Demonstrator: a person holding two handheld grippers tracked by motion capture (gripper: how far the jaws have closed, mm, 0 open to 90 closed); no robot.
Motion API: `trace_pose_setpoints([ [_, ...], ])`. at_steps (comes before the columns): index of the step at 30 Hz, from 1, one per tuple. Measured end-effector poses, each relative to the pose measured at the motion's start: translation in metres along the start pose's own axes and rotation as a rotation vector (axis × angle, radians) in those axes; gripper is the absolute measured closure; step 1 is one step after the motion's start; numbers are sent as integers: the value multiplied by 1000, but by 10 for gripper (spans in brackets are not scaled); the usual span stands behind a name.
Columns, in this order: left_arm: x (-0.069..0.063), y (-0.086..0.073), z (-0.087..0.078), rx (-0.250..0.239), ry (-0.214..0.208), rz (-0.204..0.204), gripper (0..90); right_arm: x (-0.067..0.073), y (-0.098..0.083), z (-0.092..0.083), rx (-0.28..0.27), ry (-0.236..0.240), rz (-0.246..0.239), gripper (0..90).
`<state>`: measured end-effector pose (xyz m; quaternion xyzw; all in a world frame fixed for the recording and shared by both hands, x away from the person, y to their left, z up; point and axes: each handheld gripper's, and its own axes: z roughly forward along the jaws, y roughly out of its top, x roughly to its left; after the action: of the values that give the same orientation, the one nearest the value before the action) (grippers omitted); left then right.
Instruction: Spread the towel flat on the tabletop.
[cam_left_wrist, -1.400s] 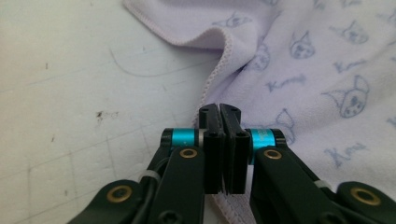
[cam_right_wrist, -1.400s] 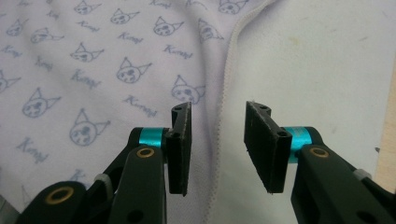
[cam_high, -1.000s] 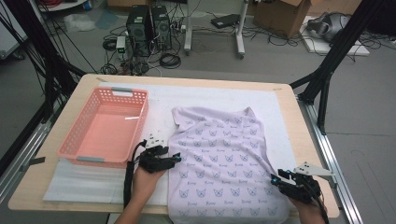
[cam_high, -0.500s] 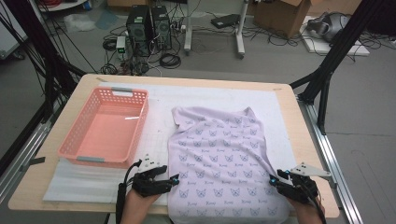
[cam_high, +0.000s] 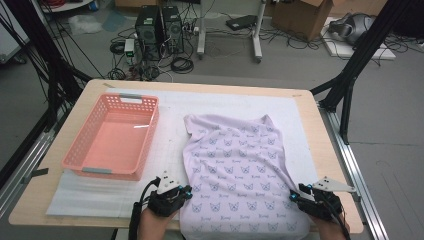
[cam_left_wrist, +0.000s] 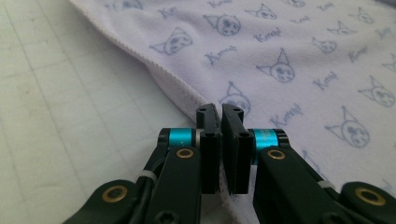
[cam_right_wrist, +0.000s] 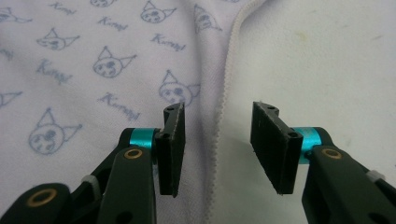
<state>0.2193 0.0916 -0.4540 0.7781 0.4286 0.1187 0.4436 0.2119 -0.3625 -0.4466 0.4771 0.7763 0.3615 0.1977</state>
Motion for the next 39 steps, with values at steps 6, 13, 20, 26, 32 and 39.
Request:
trace_pose_setpoints([
  [6,8,-11,-25,1,14,-16,858,-1,-1,-5,-18,35,40,546],
  [13,12,-15,-29,-18,-1,-23,824,12,4,2,22,63,0,720],
  [20,8,-10,-17,-39,-23,-23,509,6,-5,-16,95,44,22,877],
  [26,-1,-3,-1,-26,-3,20,519,-1,-13,-28,68,81,73,657],
  [32,5,-8,-15,5,2,-2,849,-2,-4,-18,1,49,99,635],
  [39,19,-23,-40,12,6,-37,858,9,2,1,30,60,56,755],
])
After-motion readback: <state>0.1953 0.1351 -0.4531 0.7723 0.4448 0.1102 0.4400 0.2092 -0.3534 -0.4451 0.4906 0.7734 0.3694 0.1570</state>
